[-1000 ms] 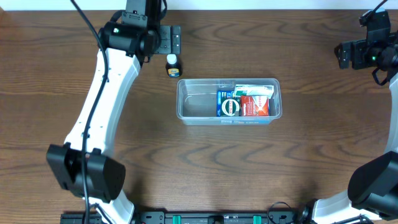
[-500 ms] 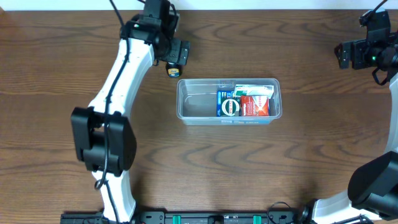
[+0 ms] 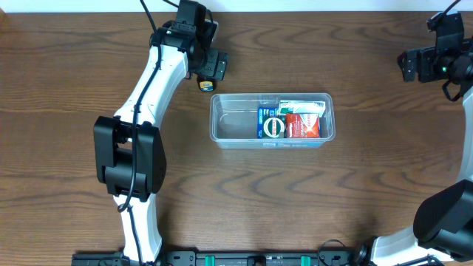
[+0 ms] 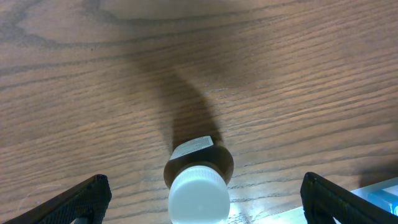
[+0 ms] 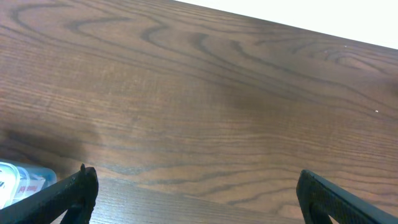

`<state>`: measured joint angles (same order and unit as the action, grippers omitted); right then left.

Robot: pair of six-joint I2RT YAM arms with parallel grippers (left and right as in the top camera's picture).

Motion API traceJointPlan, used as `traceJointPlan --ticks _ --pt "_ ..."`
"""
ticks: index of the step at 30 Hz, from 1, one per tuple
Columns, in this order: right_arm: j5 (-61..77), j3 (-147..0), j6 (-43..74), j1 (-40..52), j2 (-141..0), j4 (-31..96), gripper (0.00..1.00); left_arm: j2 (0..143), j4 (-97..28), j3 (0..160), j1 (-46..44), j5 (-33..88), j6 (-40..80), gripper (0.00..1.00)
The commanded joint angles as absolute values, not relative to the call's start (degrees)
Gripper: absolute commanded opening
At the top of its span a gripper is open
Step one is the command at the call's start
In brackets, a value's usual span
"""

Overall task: Pack container
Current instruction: 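Grasp the white bottle by its cap with the left gripper and lift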

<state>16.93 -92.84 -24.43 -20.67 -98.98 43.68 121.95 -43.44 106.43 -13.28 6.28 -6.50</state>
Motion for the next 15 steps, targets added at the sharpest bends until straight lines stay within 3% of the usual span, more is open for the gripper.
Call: traceJointPlan --ticks 1,8,15 --pt "17.3 -93.0 -23.8 -21.0 -99.4 43.7 0.99 124.4 -43.4 106.0 -13.3 6.8 -8.1 0.98" --pt "17.3 -93.0 -23.8 -21.0 -99.4 43.7 0.99 125.3 -41.9 106.0 -13.3 6.6 -8.1 0.97" --pt "17.3 -93.0 -23.8 -21.0 -99.4 43.7 0.99 125.3 -41.6 106.0 -13.3 6.6 -8.1 0.52"
